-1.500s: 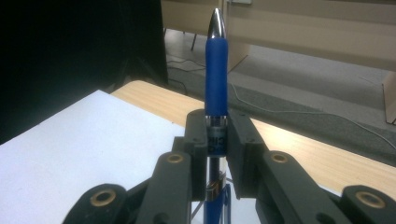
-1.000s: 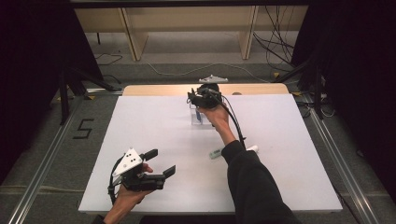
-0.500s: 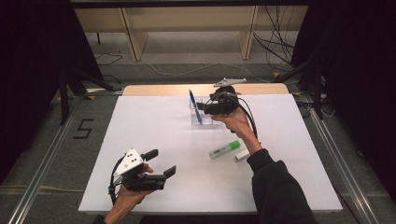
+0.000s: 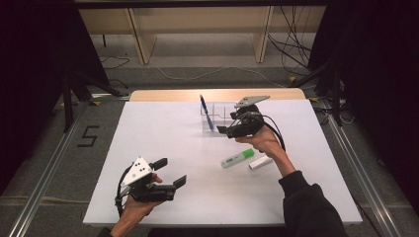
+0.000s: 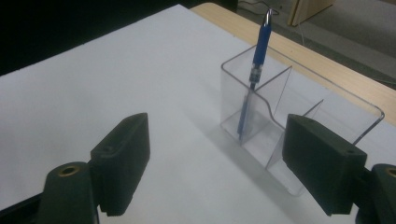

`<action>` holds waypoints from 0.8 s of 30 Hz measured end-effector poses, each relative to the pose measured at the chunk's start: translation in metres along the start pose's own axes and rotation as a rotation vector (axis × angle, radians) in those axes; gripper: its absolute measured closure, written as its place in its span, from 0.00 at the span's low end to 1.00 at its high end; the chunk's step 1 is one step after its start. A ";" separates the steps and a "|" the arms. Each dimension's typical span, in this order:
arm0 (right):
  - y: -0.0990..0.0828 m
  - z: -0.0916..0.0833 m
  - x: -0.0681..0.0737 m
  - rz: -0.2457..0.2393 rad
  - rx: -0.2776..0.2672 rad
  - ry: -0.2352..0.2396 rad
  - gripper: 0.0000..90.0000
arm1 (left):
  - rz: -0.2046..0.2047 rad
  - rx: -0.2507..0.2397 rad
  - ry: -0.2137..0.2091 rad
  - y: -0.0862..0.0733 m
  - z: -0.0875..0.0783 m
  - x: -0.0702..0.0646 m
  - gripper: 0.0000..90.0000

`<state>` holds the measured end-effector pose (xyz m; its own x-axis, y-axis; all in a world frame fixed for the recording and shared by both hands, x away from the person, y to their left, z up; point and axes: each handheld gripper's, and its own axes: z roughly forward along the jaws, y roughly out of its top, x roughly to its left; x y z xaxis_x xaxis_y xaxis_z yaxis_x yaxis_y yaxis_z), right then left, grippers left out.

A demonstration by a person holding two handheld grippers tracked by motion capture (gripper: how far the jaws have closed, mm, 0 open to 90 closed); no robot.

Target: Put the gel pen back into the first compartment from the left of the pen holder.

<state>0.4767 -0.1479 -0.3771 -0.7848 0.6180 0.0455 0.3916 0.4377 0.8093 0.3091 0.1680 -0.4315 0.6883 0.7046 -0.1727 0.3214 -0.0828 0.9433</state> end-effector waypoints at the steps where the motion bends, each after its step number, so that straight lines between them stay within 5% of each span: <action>1: -0.002 -0.001 0.001 -0.005 0.004 0.002 0.26 | 0.000 0.000 0.000 0.000 0.000 0.000 0.10; 11: -0.026 -0.011 0.004 -0.019 0.012 0.021 0.26 | -0.003 0.006 0.005 -0.001 0.001 0.001 0.10; 24: -0.042 -0.006 0.004 -0.086 0.122 0.011 0.25 | 0.002 0.004 -0.001 0.000 0.003 0.000 0.10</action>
<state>0.4546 -0.1679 -0.4071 -0.8230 0.5679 -0.0137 0.3779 0.5653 0.7332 0.3109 0.1662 -0.4322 0.6894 0.7039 -0.1711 0.3227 -0.0869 0.9425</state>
